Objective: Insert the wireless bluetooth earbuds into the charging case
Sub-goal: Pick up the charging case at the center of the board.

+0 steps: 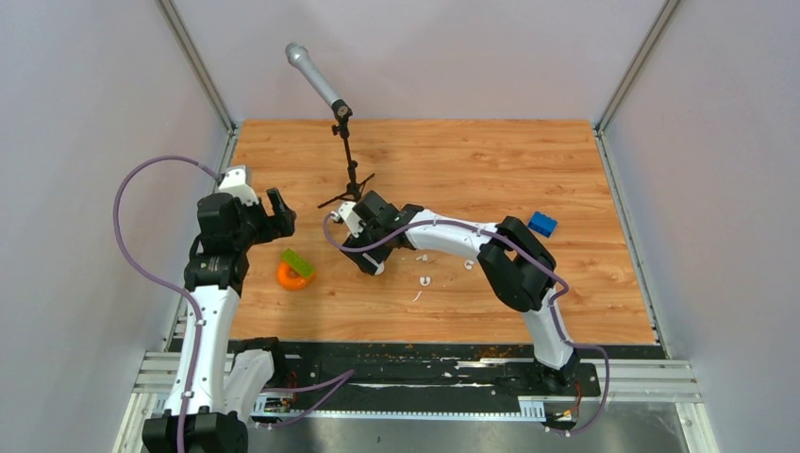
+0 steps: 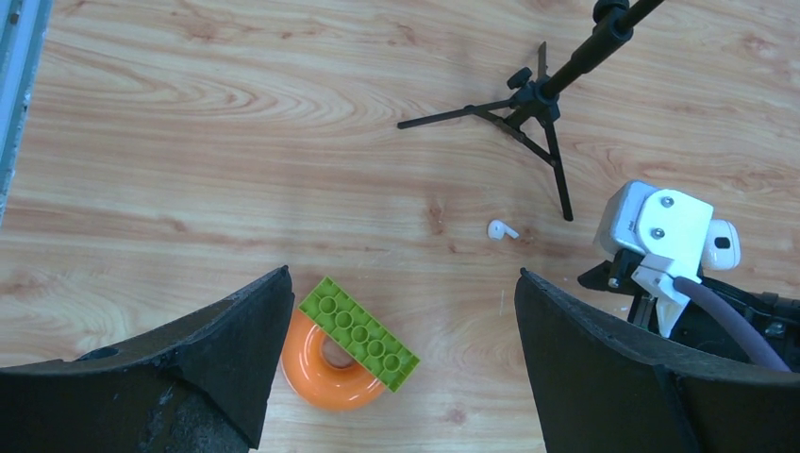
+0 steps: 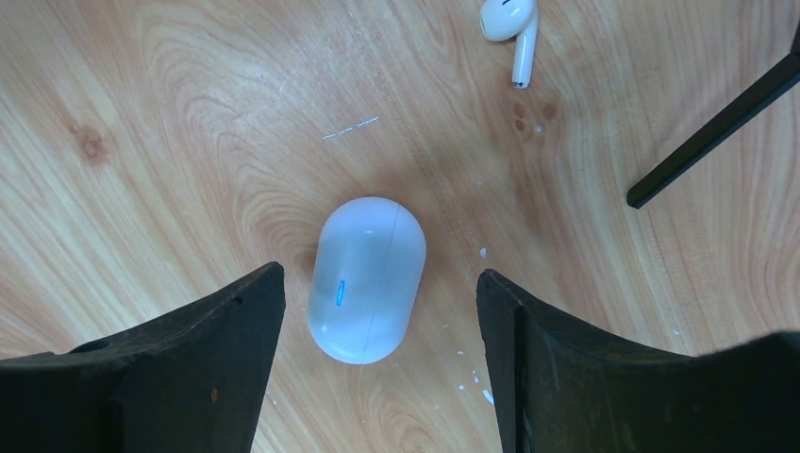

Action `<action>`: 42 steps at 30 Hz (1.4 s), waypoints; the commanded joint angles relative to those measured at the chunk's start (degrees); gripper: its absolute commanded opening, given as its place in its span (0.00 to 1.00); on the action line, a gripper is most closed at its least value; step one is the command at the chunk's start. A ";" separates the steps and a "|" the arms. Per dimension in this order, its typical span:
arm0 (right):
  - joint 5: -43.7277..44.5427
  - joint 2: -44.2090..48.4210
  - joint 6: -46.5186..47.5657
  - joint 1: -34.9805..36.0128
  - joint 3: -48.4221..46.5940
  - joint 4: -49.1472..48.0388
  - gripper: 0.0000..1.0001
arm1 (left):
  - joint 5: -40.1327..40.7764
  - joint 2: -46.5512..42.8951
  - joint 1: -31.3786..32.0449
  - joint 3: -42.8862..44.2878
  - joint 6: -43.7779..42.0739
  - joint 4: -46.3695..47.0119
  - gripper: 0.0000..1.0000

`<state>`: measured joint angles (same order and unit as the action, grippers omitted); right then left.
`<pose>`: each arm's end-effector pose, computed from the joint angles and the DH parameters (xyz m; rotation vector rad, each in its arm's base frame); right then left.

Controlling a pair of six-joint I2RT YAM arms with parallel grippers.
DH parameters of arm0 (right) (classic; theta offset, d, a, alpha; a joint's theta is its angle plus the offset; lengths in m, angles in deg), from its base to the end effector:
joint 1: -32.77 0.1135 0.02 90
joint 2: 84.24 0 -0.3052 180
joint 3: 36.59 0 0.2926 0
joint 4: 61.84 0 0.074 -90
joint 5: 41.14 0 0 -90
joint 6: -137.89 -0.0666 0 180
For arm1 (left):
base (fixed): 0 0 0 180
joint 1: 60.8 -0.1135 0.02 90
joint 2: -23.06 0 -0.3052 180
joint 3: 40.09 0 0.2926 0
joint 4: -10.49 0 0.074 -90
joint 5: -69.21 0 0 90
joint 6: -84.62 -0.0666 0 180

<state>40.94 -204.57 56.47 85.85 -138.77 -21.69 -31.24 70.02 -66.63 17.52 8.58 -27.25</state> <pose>0.3085 0.4258 0.1667 -1.3999 2.2441 0.4537 0.2235 0.0107 0.3271 -0.2385 2.0323 -0.2750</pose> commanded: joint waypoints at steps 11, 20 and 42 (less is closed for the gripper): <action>-0.73 0.95 10.88 -0.08 -1.16 2.62 0.74 | 1.60 0.90 -0.38 -0.74 0.90 1.98 0.92; -7.76 0.31 20.95 -0.96 -2.91 5.97 0.67 | 1.05 0.88 -0.35 -0.90 1.42 2.58 0.92; -1.55 -1.20 9.87 -0.99 -1.45 2.43 0.54 | -0.09 1.76 -0.41 -0.56 3.86 2.57 0.91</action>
<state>37.70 -205.44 67.85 85.08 -140.16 -16.53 -30.81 71.51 -66.63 16.25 10.98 -26.77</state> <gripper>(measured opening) 0.545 0.911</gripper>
